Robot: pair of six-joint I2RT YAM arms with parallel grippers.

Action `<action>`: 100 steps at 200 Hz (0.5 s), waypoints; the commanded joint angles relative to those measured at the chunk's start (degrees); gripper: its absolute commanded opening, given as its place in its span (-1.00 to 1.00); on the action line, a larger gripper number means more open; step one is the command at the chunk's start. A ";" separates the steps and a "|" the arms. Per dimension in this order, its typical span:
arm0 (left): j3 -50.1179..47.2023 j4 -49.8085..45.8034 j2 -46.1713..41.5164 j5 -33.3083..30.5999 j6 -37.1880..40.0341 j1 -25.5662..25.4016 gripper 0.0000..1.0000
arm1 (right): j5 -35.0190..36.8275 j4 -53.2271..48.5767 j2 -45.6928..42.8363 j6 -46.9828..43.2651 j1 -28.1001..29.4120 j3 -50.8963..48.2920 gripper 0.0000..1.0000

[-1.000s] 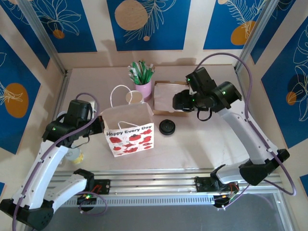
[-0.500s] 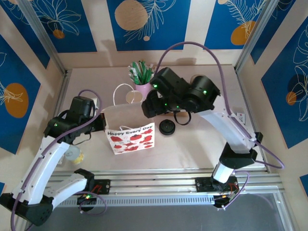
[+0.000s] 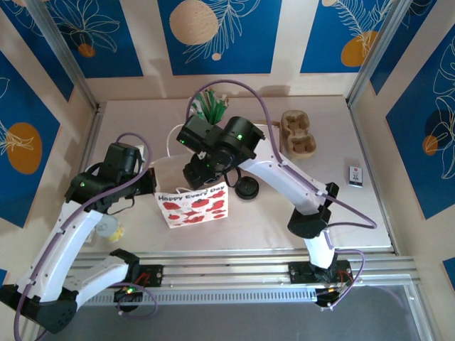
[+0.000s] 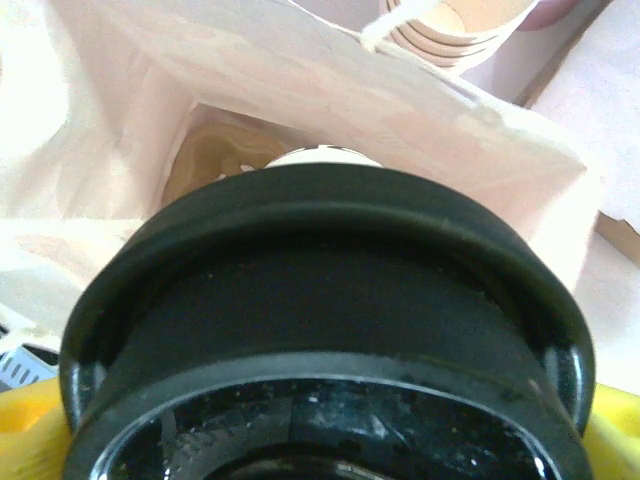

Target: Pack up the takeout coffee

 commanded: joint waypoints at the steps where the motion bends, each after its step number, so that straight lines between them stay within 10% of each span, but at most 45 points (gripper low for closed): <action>1: 1.18 -1.95 0.09 -1.02 1.20 -1.02 -1.00 | -2.63 -5.72 2.35 -2.67 -0.39 2.28 0.69; 100: 0.79 -2.14 0.41 -2.87 2.16 -2.18 -1.00 | -7.59 -4.48 6.75 -4.89 -4.02 -1.73 0.68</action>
